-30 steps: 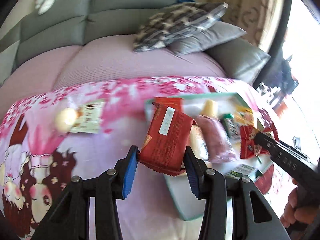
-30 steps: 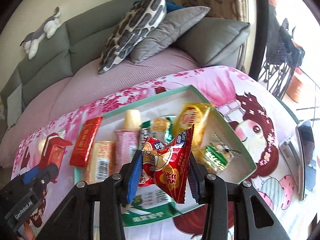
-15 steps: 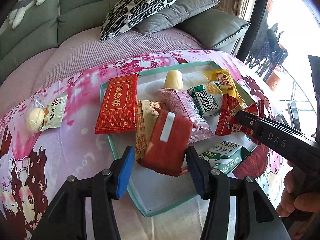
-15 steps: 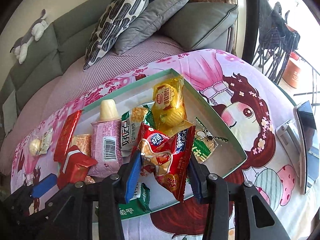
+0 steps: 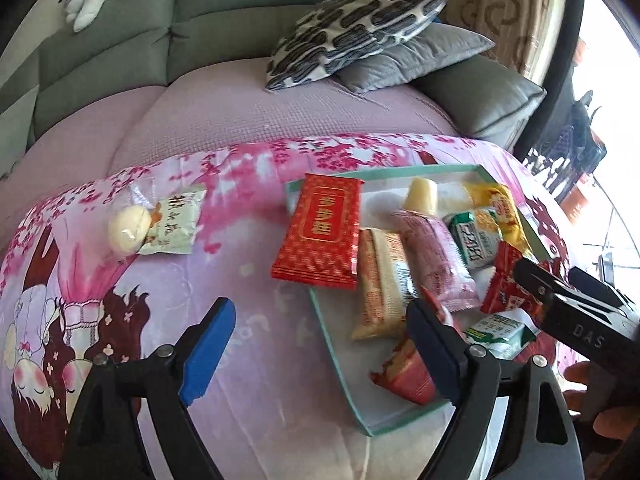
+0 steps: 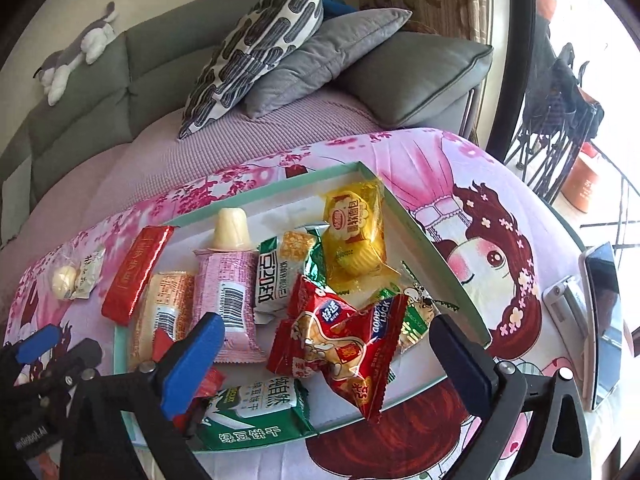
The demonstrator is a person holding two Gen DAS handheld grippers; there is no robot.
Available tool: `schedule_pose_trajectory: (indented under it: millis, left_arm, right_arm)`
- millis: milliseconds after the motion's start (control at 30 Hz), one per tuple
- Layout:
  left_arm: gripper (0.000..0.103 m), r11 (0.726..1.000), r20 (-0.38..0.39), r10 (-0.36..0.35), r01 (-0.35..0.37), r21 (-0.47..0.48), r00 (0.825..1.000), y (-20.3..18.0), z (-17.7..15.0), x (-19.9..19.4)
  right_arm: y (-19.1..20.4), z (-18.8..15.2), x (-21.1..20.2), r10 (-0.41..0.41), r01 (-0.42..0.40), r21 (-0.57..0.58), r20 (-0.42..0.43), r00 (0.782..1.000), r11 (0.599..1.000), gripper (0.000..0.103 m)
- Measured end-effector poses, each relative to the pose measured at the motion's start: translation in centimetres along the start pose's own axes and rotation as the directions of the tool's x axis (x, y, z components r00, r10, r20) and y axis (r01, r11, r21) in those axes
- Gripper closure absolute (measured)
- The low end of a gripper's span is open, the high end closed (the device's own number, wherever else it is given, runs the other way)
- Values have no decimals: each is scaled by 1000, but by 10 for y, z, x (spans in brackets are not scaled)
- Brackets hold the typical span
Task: Organize snacks
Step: 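Move both grippers back to the cream bun and pale pastry pack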
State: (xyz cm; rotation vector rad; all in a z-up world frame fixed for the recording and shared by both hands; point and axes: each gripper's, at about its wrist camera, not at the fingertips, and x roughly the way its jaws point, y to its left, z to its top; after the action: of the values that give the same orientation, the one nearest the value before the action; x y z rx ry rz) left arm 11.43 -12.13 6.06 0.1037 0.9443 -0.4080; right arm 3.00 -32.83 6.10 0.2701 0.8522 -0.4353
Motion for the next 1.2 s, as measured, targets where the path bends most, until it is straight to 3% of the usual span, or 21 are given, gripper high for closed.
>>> schedule_pose_trajectory:
  millis: [267, 533, 633, 967, 1200]
  left_arm:
    - [3, 968, 48, 144, -130, -216, 988, 78, -3, -4]
    - [3, 915, 91, 207, -160, -371, 974, 138, -12, -14]
    - [3, 900, 109, 243, -182, -395, 964, 152, -14, -19]
    - [3, 879, 86, 253, -192, -436, 964, 183, -11, -16]
    - [3, 872, 68, 253, -196, -449, 965, 202, -1, -10]
  right_arm:
    - [33, 3, -6, 22, -20, -81, 28, 999, 996, 0]
    - [92, 5, -5, 118, -112, -192, 22, 993, 975, 0]
    - [118, 4, -3, 167, -160, -230, 12, 986, 960, 0]
    - [195, -1, 7, 293, -288, -301, -29, 956, 909, 0]
    - [229, 5, 25, 320, -312, -322, -31, 947, 894, 0]
